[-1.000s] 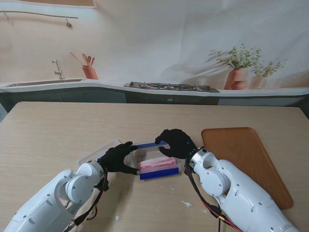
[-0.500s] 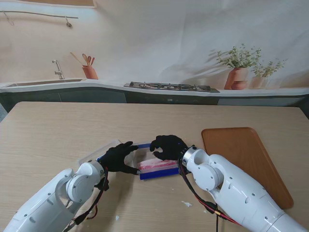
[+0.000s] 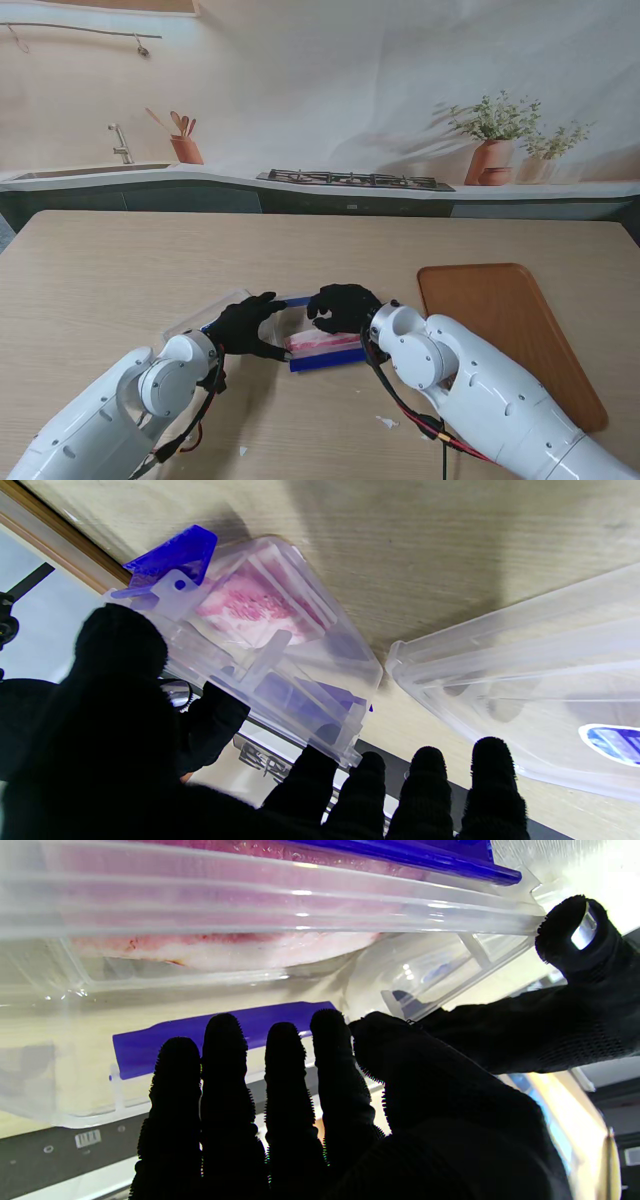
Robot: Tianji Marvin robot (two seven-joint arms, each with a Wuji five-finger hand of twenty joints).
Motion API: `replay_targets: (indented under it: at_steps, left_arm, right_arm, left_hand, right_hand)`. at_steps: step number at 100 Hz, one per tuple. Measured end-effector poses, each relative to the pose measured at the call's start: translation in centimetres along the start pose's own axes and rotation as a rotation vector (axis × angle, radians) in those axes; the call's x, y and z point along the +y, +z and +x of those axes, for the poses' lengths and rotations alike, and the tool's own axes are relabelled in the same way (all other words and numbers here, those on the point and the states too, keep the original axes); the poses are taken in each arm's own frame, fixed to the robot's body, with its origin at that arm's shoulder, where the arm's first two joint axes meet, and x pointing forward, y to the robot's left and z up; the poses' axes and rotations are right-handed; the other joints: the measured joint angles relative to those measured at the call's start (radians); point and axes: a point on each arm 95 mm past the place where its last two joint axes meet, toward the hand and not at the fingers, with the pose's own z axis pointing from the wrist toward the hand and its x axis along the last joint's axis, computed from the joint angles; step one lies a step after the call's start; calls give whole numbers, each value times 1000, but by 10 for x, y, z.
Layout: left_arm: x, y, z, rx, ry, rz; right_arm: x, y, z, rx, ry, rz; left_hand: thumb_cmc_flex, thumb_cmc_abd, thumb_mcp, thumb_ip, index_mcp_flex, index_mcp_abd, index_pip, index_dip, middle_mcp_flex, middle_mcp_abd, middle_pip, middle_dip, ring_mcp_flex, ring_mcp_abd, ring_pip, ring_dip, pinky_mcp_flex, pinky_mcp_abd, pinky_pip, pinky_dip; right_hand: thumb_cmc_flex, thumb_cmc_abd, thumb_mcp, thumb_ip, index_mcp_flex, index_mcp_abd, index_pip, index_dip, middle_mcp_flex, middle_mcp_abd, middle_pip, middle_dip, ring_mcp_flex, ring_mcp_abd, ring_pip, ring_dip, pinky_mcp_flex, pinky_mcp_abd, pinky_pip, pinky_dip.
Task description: Separate the bacon slices onto the tray
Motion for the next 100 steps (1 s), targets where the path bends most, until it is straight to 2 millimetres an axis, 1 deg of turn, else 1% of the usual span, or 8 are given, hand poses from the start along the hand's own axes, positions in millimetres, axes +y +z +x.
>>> replay_targets:
  at_steps: [14,23,38,49,50,57,62,100]
  left_arm:
    - [0,0,0,-1,0,-1]
    - [0,1,0,0,1,-1]
    - [0,1,0,0,1,-2]
    - [1,1,0,-1,0,-3]
    - [1,1,0,-1,0,-3]
    - [1,1,-1,-1,0,-3]
    - [1,1,-1,-1,0,-3]
    - [1,2,-1,-1,0,-2]
  right_arm:
    - [1,2,0,4,-11,-4]
    - [0,4,-1,1,-11,3]
    - [-3,6,-1,-13,-3,45]
    - [-6,8,-4,-19,1,58]
    - [-7,8,-4,-20,2,59]
    - [-8,9,-6,-25,7,58]
    - [-10,10,-7,-29,3,54]
    - [-18,11,-10,-57,2,83]
  left_hand:
    - [-6,-1,1,0,0,-4,2,5,0,0,0,0,0,0,0,0,0,0,0,0]
    - [-7,-1,1,0,0,-4,2,5,0,4,0,0,0,0,0,0,0,0,0,0]
    - [-10,-1,1,0,0,-5,2,5,0,13,0,0,0,0,0,0,0,0,0,0]
    - [-12,-1,1,0,0,-6,2,5,0,14,0,0,0,0,0,0,0,0,0,0]
    - [-12,-1,1,0,0,-6,2,5,0,14,0,0,0,0,0,0,0,0,0,0]
    - [-18,-1,2,0,0,-6,2,5,0,14,0,0,0,0,0,0,0,0,0,0]
    - [-19,-1,2,0,-1,-6,2,5,0,14,1,0,0,0,0,0,0,0,0,0]
    - [-21,-1,2,0,-1,-6,3,5,1,19,8,0,0,0,0,0,0,0,0,0]
  right_hand:
    - [0,16,-10,0,0,0,-18,4,-14,0,0,-11,-23,0,-43,-20,-35,-2,-50,-41]
    - [0,17,-11,0,0,0,-31,4,-14,0,-2,-17,-28,0,-61,-31,-43,-2,-62,-52]
    - [0,28,-21,0,0,2,-36,4,-14,0,-23,-34,-34,0,-76,-38,-53,-2,-82,-61]
    - [0,31,-24,0,-12,2,-63,4,-23,0,-49,-51,-51,0,-116,-54,-66,-2,-110,-66]
    - [0,40,-30,0,-12,2,-63,4,-25,0,-64,-56,-52,0,-117,-55,-66,-2,-112,-66]
    - [0,40,-32,0,-12,2,-63,4,-25,0,-67,-61,-62,0,-139,-66,-67,-2,-123,-67]
    - [0,40,-32,0,-14,2,-72,4,-44,0,-91,-68,-75,0,-159,-75,-75,-2,-134,-73]
    - [0,40,-32,0,4,3,-67,5,-52,0,-99,-77,-76,0,-178,-87,-86,-2,-164,-76]
